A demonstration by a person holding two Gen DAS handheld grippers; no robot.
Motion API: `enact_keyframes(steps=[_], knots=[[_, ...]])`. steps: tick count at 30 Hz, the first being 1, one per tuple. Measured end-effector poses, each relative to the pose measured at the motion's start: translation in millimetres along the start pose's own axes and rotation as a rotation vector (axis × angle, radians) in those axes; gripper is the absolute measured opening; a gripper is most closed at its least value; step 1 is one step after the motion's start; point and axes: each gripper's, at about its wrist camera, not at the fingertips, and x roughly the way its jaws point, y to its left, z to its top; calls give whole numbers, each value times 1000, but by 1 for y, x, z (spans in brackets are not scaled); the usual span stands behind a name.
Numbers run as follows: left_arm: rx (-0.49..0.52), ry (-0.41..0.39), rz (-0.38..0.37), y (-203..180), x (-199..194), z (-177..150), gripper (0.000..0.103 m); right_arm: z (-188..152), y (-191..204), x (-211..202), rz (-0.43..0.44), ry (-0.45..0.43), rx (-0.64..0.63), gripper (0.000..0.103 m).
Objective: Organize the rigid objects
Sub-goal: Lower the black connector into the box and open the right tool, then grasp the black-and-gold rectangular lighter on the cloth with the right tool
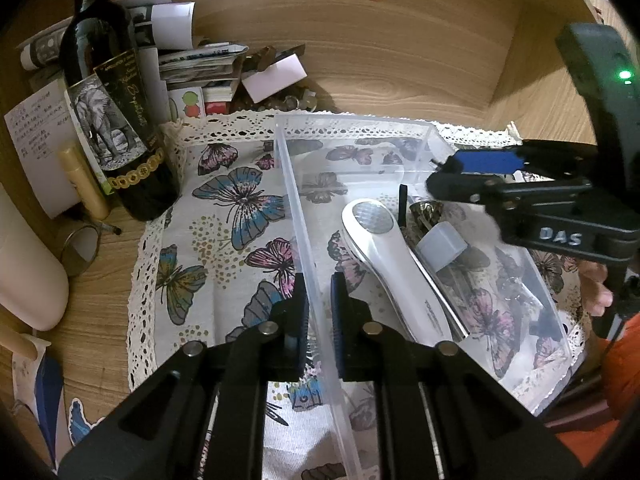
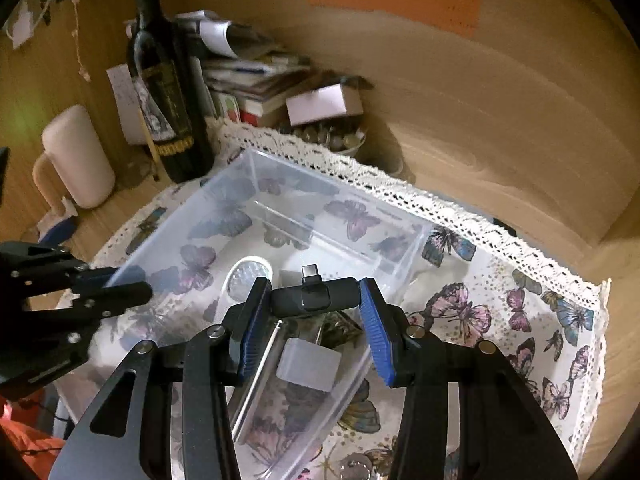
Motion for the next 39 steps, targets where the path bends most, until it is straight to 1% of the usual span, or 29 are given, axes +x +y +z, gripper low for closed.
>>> enact_keyframes(steps=[5, 12, 14, 16, 20, 23, 25, 28, 34, 39], knots=[[-4, 1, -6, 0, 0, 0, 11, 3, -1, 11, -4, 22, 6, 42], [-4, 0, -6, 0, 0, 0, 11, 6, -2, 12, -11, 20, 10, 42], [-5, 1, -6, 0, 0, 0, 11, 6, -2, 6, -12, 6, 12, 45], [-5, 0, -6, 0, 0, 0, 11, 6, -3, -3, -22, -21, 17, 52], [-6, -1, -6, -1, 0, 1, 11, 5, -4, -24, -34, -70, 28, 57], [-6, -4, -6, 0, 0, 1, 11, 0, -9, -42, -52, -109, 46, 64], [-9, -9, -6, 0, -1, 1, 10, -5, -14, -53, -71, -128, 60, 67], [-15, -12, -11, 1, -2, 0, 10, -19, -25, -68, -108, -136, 97, 68], [-22, -16, -11, 1, -2, -1, 10, -52, -38, -78, -159, -100, 164, 68], [-26, -18, -5, 0, -3, -2, 10, -81, -43, -75, -184, -54, 198, 68]])
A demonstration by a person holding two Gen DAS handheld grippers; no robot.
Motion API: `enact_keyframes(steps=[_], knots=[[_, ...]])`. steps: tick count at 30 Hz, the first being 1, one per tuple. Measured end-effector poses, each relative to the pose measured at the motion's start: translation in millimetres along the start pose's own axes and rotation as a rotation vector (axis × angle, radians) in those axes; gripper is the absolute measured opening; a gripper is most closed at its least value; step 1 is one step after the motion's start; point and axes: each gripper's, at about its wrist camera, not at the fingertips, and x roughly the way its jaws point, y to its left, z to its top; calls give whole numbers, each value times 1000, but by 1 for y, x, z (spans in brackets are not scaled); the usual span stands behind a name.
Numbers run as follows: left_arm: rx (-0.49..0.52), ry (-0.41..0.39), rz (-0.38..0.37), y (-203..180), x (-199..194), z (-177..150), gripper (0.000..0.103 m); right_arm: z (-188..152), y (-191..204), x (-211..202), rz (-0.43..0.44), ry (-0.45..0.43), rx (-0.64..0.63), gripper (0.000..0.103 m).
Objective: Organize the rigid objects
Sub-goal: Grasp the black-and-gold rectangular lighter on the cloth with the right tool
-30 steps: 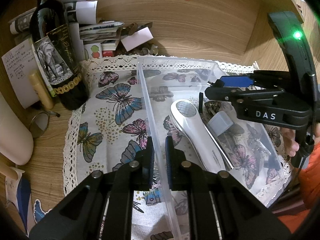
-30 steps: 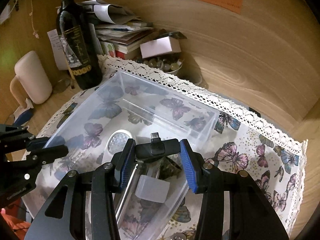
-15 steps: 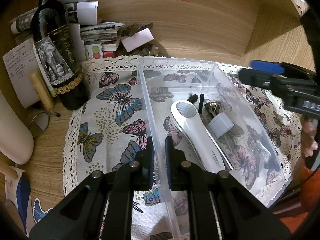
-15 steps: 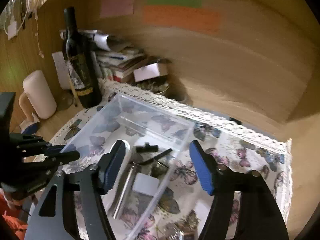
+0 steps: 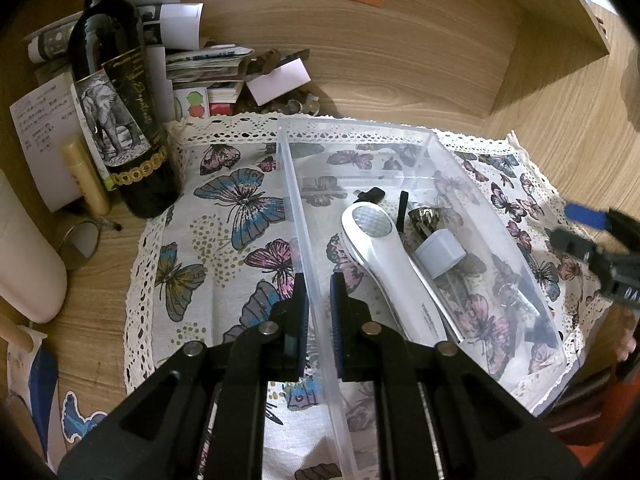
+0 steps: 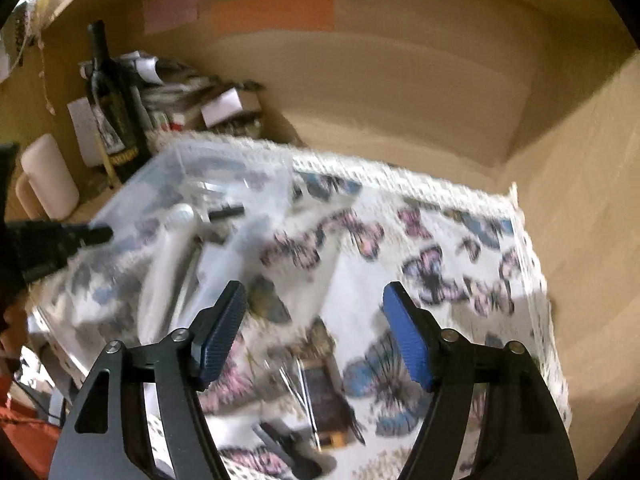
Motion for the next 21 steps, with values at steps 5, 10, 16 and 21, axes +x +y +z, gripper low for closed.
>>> enact_keyframes(steps=[5, 10, 16, 21], knots=[[6, 0, 10, -2, 0, -1, 10, -24, -17, 13, 14, 81, 62, 68], [7, 0, 11, -1, 0, -1, 10, -45, -26, 35, 53, 207, 84, 66], [4, 0, 8, 0, 0, -1, 10, -57, -29, 45, 58, 248, 65, 34], [8, 1, 10, 2, 0, 0, 10, -55, -32, 47, 22, 223, 71, 22]])
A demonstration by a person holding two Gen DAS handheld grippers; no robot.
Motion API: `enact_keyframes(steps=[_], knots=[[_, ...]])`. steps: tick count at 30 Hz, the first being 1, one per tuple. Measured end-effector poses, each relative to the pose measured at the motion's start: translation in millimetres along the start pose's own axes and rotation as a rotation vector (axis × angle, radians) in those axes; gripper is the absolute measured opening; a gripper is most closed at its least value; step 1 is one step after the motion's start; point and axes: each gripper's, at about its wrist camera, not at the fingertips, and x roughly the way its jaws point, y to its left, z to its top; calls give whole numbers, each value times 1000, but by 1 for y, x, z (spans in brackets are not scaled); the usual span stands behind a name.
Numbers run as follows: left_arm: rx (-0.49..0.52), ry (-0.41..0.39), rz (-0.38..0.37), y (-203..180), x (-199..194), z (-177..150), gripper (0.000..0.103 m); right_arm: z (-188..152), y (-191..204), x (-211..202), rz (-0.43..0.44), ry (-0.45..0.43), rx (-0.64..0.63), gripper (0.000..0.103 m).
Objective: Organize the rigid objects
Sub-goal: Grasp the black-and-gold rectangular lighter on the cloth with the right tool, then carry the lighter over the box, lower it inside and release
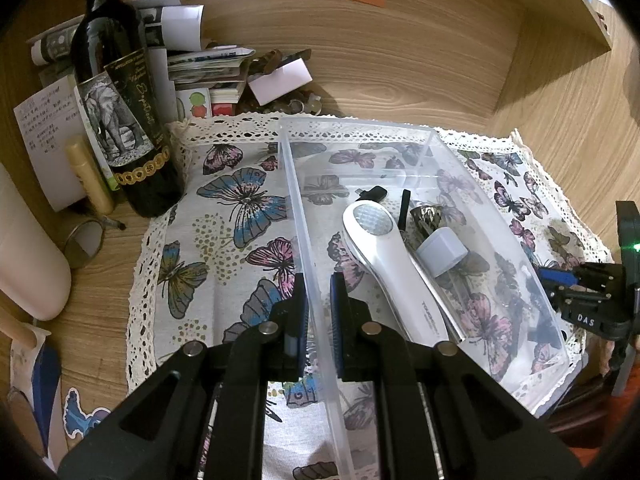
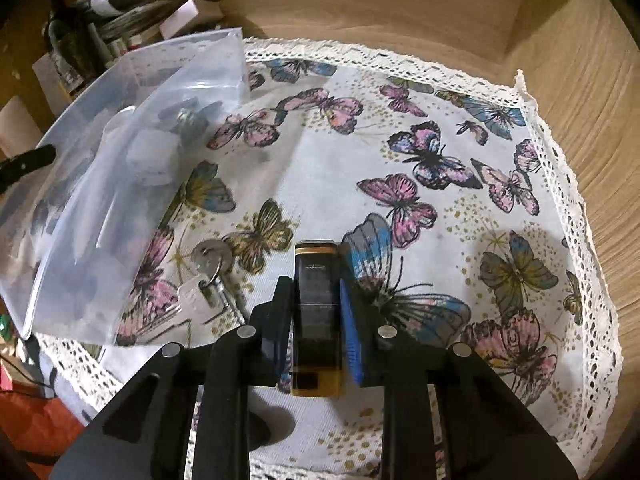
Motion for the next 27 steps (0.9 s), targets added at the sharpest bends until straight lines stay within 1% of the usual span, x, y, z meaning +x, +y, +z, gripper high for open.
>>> enact_keyframes(steps=[2, 5, 8, 13, 18, 22, 27], knots=[[-4, 0, -3, -1, 0, 0, 10, 4, -2, -3, -17, -25, 9, 22], [-2, -2, -2, -1, 0, -1, 10, 13, -6, -15, 1, -74, 32, 22], [-3, -2, -4, -1, 0, 0, 10, 26, -4, -32, 6, -135, 29, 21], [-3, -1, -2, -1, 0, 0, 10, 53, 10, -62, 1, -254, -27, 22], [-4, -1, -3, -1, 0, -1, 10, 75, 29, -85, 11, -343, -90, 22], [-4, -1, -3, -1, 0, 0, 10, 86, 48, -89, 50, -381, -139, 22], [-5, -2, -4, -1, 0, 0, 10, 92, 72, -82, 119, -369, -188, 22]])
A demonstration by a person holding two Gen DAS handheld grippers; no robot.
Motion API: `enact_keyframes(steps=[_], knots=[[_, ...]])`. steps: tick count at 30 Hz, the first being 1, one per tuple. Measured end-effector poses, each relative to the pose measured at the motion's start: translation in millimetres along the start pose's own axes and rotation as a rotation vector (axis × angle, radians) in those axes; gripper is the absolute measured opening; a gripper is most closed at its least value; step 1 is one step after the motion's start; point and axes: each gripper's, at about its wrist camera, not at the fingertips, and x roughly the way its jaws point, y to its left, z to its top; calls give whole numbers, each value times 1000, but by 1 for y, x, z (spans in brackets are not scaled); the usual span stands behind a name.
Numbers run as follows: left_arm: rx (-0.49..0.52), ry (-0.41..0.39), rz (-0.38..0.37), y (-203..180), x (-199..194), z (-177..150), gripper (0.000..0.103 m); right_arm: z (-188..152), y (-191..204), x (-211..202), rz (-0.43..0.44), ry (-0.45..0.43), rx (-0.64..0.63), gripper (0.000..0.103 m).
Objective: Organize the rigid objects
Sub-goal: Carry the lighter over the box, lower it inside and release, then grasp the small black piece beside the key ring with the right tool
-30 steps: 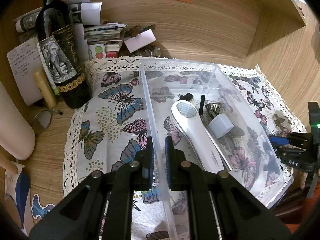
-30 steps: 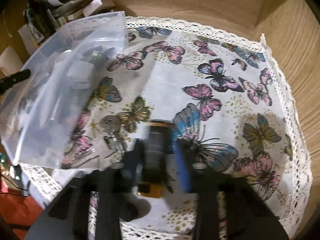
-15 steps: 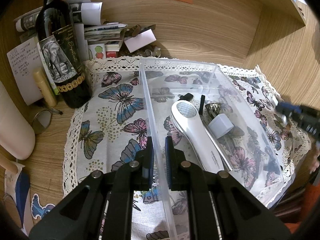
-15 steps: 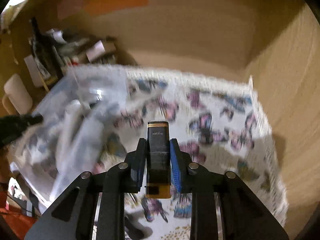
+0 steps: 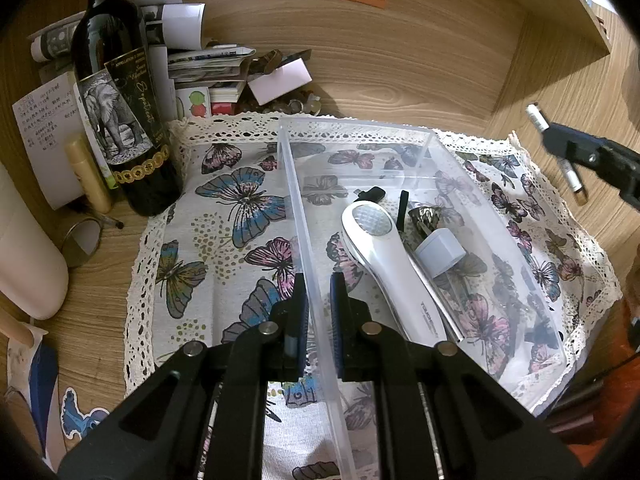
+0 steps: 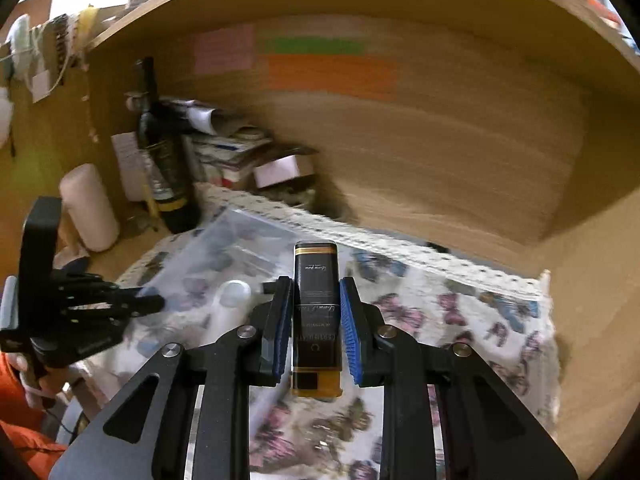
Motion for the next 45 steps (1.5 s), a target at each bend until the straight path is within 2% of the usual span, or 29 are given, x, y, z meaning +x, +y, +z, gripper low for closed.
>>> enact_keyframes(steps=[8, 14, 23, 29, 33, 40, 45], knots=[[-1, -2, -6, -1, 0, 0, 10, -9, 21, 33, 89, 96, -7, 22], [-3, -6, -9, -1, -1, -1, 10, -23, 28, 54, 108, 184, -8, 22], [-3, -6, -10, -1, -1, -2, 10, -27, 34, 66, 118, 230, -22, 22], [-5, -6, -11, -1, -1, -1, 10, -26, 34, 62, 107, 216, -25, 21], [-5, -6, -12, -1, -1, -2, 10, -23, 27, 46, 91, 174, -6, 22], [-5, -7, -12, -1, -1, -2, 10, -25, 5, 6, 12, 93, 38, 37], [-5, -7, -11, -1, -1, -2, 10, -40, -7, -8, -49, 102, 67, 41]])
